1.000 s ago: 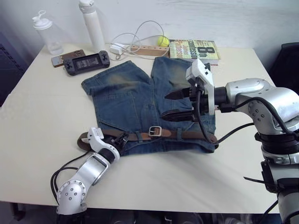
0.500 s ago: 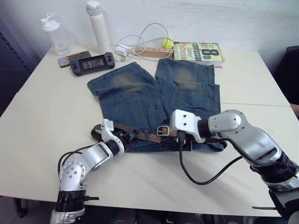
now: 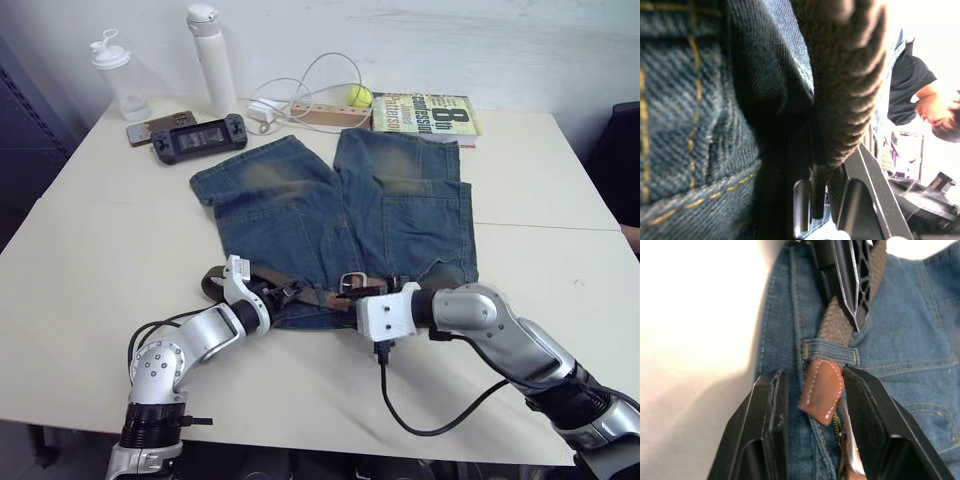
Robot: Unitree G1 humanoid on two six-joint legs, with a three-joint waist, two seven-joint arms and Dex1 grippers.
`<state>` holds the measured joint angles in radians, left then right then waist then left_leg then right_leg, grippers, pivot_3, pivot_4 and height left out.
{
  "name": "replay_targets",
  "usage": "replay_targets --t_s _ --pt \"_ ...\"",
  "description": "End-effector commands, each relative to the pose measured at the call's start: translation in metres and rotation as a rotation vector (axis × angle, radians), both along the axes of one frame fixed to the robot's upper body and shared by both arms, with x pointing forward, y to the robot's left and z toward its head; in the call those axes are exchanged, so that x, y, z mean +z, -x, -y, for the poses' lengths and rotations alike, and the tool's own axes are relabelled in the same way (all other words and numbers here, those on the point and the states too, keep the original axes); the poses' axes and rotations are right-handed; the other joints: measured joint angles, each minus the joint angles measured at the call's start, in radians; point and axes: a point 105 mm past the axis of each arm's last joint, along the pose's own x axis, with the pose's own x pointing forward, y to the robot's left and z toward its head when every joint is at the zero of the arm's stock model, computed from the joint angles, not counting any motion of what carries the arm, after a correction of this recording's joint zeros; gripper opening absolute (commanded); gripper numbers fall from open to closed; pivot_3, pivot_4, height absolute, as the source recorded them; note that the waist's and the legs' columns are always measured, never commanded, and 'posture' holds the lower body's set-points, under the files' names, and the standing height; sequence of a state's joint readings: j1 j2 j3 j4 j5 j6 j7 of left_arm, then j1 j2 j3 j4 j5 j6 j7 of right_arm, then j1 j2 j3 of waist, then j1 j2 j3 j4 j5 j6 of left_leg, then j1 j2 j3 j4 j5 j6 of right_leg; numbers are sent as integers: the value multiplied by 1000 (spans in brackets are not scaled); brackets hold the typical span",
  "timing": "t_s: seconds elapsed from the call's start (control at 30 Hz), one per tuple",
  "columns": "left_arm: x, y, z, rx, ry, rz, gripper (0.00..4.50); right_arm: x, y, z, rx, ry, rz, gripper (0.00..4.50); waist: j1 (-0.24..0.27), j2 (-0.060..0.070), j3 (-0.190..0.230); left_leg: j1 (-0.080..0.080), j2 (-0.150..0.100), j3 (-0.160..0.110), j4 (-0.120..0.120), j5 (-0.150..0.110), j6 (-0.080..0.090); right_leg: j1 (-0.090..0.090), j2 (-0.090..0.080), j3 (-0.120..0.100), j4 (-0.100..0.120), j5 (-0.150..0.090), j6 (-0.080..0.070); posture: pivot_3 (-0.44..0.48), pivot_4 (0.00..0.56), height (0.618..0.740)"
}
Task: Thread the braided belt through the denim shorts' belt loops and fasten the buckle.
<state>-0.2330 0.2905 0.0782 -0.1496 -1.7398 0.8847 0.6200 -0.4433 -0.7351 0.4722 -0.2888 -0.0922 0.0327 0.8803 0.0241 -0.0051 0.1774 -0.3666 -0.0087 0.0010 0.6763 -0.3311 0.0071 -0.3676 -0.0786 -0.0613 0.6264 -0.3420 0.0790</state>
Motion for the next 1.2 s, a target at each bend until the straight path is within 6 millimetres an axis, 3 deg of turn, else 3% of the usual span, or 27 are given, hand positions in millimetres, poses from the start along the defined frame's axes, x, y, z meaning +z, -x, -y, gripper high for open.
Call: replay_targets --t_s 0.03,0.27,0.37,0.43,0.47,0.63,0.83,0.93,1.0,1.1,1.2 --pt "-19 11 11 -65 -12 -80 0 5 -4 0 5 -22 67 2145 1 0 0 1 0 0 0 0 0 1 0 0 0 0 0 0 150 735" --pt "-16 9 8 -65 -22 -73 0 -5 -12 3 -22 -18 82 2145 2 0 0 0 0 -1 0 0 0 1 0 -1 -1 0 0 0 150 735" --pt "-16 7 4 -50 -26 -69 0 -7 -13 3 -22 -21 82 1253 0 0 0 0 0 -1 0 0 0 1 0 -1 -1 0 0 0 150 735" --pt "-14 8 4 -51 -23 -66 0 -6 -13 4 -18 -21 86 289 0 0 0 1 0 -1 -1 0 0 1 0 -1 -1 0 0 0 150 735" --pt "-14 8 4 -52 -23 -65 0 -6 -13 4 -17 -23 87 67 0 0 0 1 0 -1 -1 0 0 1 0 -1 -1 0 0 0 150 735" --pt "-13 9 0 -61 -65 -34 0 -2 -11 5 -4 -33 74 67 0 0 0 0 0 -1 -1 0 0 1 0 -1 -1 0 0 0 150 735" --pt "23 15 -13 -164 -146 178 2479 4 -7 1 -21 -81 -38 0 -4 0 1 -1 1 -2 -2 0 -1 -1 0 -1 -1 0 0 0 150 735" --pt "35 31 -25 -307 -299 275 3832 5 -6 2 -31 -87 -109 0 -10 0 2 -2 1 -2 -4 1 -2 -3 1 0 0 0 -1 0 150 735" --pt "37 42 -35 -386 -395 300 4416 8 -3 2 -32 -98 -157 0 -11 0 2 -2 1 -1 -7 2 -3 -4 1 0 -1 -1 -2 0 150 735" --pt "39 57 -52 -495 -528 305 4416 16 -1 3 -15 -85 -178 0 -16 0 4 -2 1 -2 -11 2 -4 -6 0 0 -1 -2 -3 0 150 735" --pt "47 72 -56 -598 -548 324 4416 22 -5 9 -3 -25 -121 0 -19 2 6 -3 1 -2 -12 2 -4 -8 0 0 -1 -3 -5 0 150 735"
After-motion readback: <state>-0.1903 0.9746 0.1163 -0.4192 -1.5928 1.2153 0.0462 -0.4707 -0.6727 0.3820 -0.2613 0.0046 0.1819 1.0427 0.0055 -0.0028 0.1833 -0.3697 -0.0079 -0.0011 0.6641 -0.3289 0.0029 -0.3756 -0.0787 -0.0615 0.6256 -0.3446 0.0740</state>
